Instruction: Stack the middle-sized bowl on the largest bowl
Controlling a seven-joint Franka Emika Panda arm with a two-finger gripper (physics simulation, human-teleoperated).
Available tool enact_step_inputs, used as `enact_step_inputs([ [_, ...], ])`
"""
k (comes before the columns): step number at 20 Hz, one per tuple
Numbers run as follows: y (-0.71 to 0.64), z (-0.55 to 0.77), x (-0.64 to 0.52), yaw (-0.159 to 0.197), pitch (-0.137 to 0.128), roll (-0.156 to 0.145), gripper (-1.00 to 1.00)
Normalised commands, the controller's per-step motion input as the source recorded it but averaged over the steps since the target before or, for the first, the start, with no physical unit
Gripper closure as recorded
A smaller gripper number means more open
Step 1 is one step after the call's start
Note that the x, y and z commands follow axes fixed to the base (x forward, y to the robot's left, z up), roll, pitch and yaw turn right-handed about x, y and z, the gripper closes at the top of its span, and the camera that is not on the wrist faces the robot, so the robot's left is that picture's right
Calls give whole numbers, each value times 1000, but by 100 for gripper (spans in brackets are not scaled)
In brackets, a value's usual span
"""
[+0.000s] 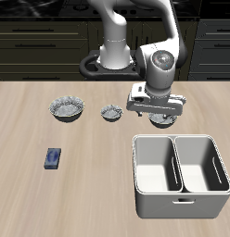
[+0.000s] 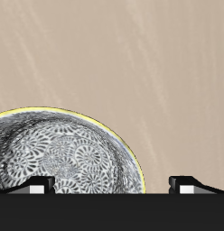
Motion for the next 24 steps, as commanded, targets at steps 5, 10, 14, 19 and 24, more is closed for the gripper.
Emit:
enact_step_inputs([
  [5,41,-221,-10,-7,34,37,100],
  [10,-24,55,-14,-14,5,2,100],
  [14,-53,196,7,0,-35,-7,100],
  [19,-20,120,15,20,-24,-11,100],
  [24,13,364,-38,30,-61,10,100],
])
